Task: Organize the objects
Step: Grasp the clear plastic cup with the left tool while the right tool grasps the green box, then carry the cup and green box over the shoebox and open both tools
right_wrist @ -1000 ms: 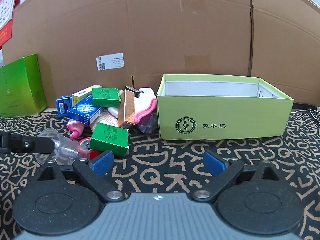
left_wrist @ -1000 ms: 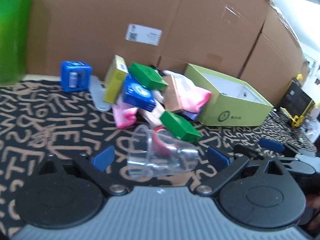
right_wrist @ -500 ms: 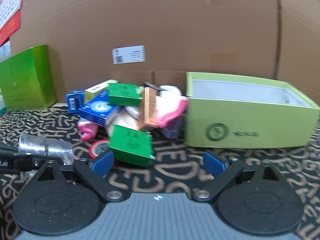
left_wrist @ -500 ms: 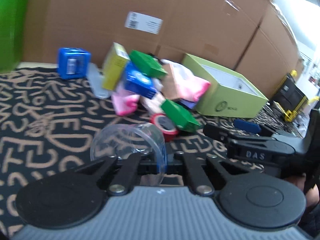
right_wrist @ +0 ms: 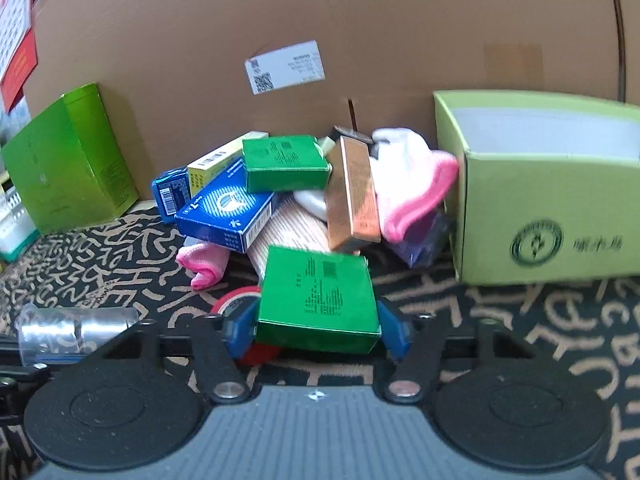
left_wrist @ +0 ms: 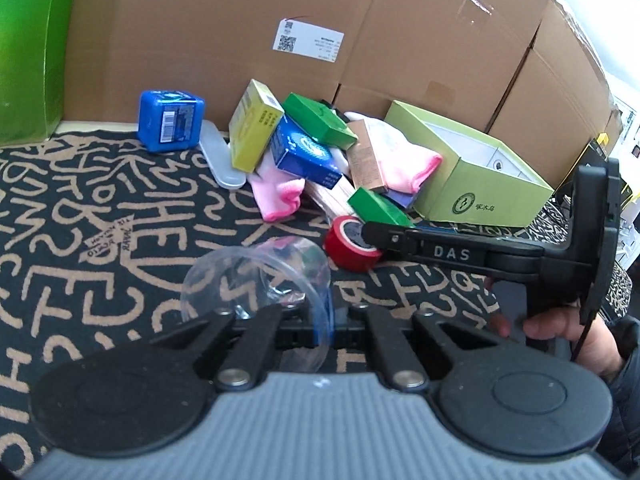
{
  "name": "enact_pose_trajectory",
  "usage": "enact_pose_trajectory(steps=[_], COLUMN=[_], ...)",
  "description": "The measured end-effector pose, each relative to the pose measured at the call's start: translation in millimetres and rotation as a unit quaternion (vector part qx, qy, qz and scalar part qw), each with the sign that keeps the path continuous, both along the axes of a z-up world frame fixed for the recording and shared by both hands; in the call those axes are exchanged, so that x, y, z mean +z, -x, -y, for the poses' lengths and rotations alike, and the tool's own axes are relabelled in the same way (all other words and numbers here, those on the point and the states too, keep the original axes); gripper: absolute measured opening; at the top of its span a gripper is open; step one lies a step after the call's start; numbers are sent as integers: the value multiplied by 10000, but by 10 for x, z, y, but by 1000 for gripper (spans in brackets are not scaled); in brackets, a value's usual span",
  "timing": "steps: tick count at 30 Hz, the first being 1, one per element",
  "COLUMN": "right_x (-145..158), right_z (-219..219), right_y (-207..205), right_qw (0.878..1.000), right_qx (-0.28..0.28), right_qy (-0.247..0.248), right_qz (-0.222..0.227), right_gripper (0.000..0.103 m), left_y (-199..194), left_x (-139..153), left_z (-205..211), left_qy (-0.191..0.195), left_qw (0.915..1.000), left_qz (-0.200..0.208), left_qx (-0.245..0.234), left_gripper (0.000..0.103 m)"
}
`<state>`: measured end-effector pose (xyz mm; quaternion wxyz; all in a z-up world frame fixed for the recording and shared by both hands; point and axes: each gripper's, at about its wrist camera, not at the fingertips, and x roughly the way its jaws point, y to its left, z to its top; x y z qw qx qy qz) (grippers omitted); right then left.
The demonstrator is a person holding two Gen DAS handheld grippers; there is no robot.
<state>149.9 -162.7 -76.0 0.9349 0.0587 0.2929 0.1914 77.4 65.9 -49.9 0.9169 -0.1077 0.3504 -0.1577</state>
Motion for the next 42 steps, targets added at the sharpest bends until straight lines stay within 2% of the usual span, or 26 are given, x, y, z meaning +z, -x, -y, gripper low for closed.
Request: enact_pose_trajectory(steps=[8, 13, 19, 25, 28, 34, 38, 42], right_x=[137, 289, 481, 672, 768, 904, 900, 838], right_z=[42, 252, 631, 1014, 1212, 1617, 1879, 2054], right_y=[272, 457, 621, 664, 618, 404, 94, -202], right_qw=[9991, 9972, 9932, 9869, 9823, 9694, 9647, 9648], right_qx=[34, -58, -404, -767, -986, -1566, -1854, -1921], right_qy=[131, 40, 51, 190, 348, 762, 924, 1013], right_qz=[412, 738, 1091, 1409, 1557, 1730, 1628, 1481], right_gripper=[66, 66, 66, 66, 66, 66, 66, 66], left_y=[22, -3, -179, -371, -512, -1008, -1403, -1752], left_x=[76, 279, 557, 873, 1024, 1149, 1073, 854], left_z=[46, 200, 601, 1139, 1393, 1917, 2215, 2466], left_qy=[-10, -48, -28, -237, -233, -92, 9, -48], left_qw=[10000, 9997, 9973, 9917, 9890, 9872, 9884, 9902], left_qz=[5, 192, 390, 736, 848, 771, 633, 414], left_qx=[43, -129, -616, -1030, -1187, -1397, -1380, -1335], left_gripper=[4, 4, 4, 4, 4, 4, 4, 4])
